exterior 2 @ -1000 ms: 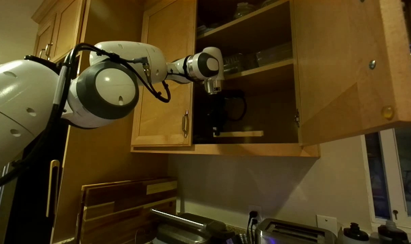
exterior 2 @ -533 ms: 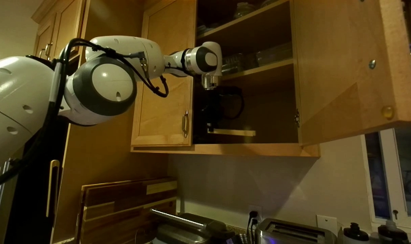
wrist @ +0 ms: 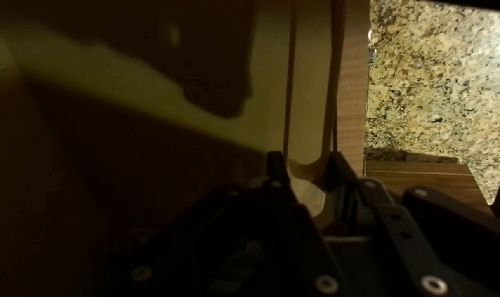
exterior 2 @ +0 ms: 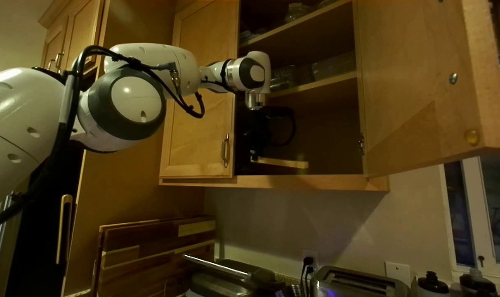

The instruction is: Take the wooden bar out of the top cupboard, put it on the refrigerator, then close the cupboard door

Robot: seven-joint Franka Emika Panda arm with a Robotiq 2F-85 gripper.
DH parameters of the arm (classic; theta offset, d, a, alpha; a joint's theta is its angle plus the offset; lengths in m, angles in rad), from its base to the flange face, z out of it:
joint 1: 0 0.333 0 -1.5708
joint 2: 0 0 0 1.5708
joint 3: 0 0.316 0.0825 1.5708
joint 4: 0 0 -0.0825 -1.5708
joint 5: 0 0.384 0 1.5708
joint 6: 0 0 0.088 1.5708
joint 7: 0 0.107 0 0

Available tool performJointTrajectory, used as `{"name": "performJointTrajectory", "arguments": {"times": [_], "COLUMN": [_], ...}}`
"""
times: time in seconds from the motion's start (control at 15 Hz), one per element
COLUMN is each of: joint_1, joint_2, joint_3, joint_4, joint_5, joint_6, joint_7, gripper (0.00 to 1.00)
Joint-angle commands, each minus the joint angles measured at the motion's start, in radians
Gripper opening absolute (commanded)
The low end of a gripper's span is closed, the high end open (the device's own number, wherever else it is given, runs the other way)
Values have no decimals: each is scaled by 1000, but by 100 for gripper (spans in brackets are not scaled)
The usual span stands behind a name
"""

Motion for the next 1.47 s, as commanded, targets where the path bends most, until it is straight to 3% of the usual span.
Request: {"name": "performJointTrajectory", "arguments": {"times": [0.0,0.33,0.67,1.0,1.4], "joint_1": [-4,16,38,49,49], "joint_2": [-69,-35,-82,-204,-364], "joint_3": [-7,-37,-52,-55,-41], "joint_4": [-102,-121,-238,-398,-617], "joint_5": [10,-19,-52,-85,-58], "joint_6": [74,207,309,377,470], "joint_7": [-1,82,109,58,85], "gripper": [7,7,7,7,7]}}
